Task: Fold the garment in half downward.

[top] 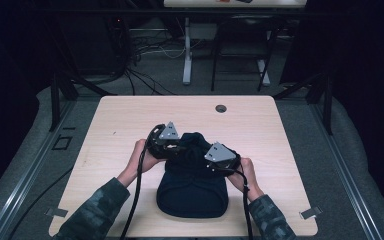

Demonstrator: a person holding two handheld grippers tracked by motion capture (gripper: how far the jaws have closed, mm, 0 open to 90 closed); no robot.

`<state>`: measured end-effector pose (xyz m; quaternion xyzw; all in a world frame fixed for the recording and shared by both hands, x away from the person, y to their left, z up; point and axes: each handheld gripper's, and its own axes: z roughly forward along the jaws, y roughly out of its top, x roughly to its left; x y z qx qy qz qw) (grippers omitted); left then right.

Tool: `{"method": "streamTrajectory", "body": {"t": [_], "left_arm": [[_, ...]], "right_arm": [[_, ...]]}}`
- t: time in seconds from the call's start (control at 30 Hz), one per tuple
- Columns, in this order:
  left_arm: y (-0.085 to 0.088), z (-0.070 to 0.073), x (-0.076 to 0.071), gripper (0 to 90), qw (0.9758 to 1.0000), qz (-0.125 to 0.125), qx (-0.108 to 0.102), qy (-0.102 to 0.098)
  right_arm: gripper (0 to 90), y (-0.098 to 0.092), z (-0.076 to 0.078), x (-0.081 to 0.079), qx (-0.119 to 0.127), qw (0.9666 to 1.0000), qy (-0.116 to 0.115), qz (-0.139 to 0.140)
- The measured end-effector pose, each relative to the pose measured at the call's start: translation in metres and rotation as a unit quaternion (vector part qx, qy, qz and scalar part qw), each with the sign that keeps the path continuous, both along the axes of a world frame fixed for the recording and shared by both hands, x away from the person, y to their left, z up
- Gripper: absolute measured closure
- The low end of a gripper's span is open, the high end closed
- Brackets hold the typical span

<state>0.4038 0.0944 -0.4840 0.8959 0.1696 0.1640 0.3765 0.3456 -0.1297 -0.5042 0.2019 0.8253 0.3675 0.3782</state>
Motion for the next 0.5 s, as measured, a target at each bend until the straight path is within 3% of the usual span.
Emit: {"method": "streamTrajectory", "body": {"t": [0.13,0.2,0.27,0.37,0.5], "left_arm": [[-0.003,-0.0029,0.0007,69.0,1.0,0.001,-0.004,0.005],[-0.0042,-0.0036,0.0036,65.2,0.9995,-0.007,0.0,0.031],[-0.0041,-0.005,0.0049,59.4,0.9991,-0.013,0.004,0.041],[-0.0013,-0.0077,0.0065,56.3,0.9982,-0.005,-0.005,0.059],[0.0021,-0.0101,0.0024,65.7,0.9987,-0.008,-0.001,0.051]], "right_arm": [[78.1,-0.0013,-0.0047,-0.0001,0.003,1.0,-0.004,-0.003],[78.2,-0.0011,-0.0054,0.0006,0.0,1.0,-0.004,-0.002],[78.2,-0.0012,-0.0062,-0.0004,-0.002,1.0,-0.006,0.002],[78.1,-0.0024,-0.008,-0.0031,0.001,0.9999,-0.009,0.013],[77.8,-0.0023,-0.0109,-0.0072,-0.008,0.9995,0.001,0.029]]}}
